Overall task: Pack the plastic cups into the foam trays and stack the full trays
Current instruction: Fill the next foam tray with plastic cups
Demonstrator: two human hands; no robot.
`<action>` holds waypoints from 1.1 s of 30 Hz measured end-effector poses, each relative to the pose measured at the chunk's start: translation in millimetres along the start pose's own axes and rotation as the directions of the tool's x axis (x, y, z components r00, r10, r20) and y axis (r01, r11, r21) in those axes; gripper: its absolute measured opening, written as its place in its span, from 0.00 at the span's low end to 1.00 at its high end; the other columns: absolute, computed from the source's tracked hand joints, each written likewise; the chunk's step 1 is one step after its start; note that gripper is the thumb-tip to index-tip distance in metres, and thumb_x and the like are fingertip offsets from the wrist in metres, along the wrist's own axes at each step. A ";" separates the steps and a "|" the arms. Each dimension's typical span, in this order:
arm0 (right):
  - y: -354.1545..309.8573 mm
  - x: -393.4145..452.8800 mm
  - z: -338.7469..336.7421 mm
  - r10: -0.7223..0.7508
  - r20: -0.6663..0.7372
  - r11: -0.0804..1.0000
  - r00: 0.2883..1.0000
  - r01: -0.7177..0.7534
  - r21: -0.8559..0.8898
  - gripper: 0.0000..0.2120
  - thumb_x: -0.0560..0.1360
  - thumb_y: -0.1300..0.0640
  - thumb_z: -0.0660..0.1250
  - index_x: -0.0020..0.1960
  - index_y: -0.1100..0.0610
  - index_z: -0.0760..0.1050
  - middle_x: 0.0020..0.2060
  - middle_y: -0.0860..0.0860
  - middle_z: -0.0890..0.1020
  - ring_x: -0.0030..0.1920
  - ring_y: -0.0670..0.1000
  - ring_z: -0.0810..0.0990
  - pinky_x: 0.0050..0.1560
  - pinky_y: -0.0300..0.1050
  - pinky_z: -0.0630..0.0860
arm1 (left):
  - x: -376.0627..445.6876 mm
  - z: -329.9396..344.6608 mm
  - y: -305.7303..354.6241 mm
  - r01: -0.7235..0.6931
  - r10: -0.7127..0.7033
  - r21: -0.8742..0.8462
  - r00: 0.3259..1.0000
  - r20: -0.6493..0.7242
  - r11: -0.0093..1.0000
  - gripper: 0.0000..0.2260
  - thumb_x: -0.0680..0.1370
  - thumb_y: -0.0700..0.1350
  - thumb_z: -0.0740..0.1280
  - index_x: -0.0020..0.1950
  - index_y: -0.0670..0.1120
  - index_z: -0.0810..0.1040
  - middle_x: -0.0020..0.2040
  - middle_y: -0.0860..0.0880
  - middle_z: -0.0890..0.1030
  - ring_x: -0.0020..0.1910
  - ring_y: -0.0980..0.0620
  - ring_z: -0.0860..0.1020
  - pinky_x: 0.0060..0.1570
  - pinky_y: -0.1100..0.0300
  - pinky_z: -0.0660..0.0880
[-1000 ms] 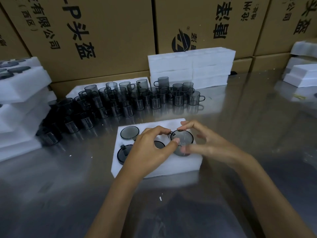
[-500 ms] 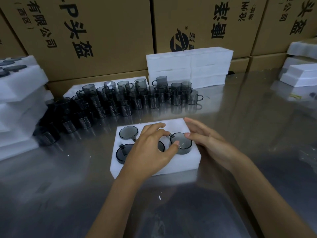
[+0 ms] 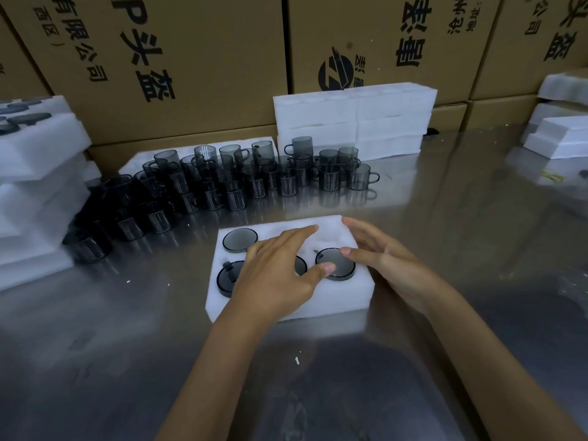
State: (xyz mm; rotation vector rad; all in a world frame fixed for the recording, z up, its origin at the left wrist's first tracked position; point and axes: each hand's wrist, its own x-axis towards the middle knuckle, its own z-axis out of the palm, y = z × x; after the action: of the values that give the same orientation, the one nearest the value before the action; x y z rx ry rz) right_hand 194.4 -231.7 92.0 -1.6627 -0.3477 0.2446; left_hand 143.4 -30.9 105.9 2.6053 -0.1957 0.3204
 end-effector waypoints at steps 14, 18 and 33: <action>7.2 24.8 19.7 -0.044 -0.171 0.994 0.984 0.061 0.094 0.15 0.76 0.55 0.72 0.62 0.45 0.78 0.56 0.39 0.84 0.59 0.39 0.80 0.60 0.37 0.77 | 23.9 -7.5 0.4 0.093 -0.092 0.027 0.995 -0.025 0.995 0.22 0.76 0.53 0.66 0.70 0.60 0.71 0.65 0.60 0.73 0.61 0.55 0.74 0.63 0.60 0.58; 1.4 78.7 15.7 0.020 -0.291 1.000 0.956 -0.021 0.001 0.10 0.78 0.55 0.69 0.56 0.42 0.78 0.55 0.48 0.81 0.58 0.52 0.81 0.62 0.53 0.78 | 39.7 -13.3 -4.1 0.082 -0.085 0.037 0.992 0.088 0.996 0.23 0.71 0.57 0.68 0.67 0.60 0.72 0.56 0.60 0.70 0.58 0.54 0.73 0.64 0.52 0.65; -18.7 237.7 49.6 0.130 -0.077 0.777 0.989 -0.150 -0.612 0.11 0.75 0.61 0.69 0.46 0.56 0.66 0.40 0.52 0.71 0.42 0.50 0.69 0.44 0.45 0.67 | 48.4 1.5 -24.5 -0.001 0.005 -0.028 0.989 0.149 1.000 0.19 0.74 0.60 0.66 0.64 0.60 0.74 0.55 0.62 0.61 0.43 0.70 0.63 0.49 0.58 0.62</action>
State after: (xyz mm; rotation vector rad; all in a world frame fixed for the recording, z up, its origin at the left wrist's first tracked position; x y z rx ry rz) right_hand 396.0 -97.0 114.6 -2.3505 -0.2953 0.2277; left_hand 195.1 -14.3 106.0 2.6023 -0.2539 0.1221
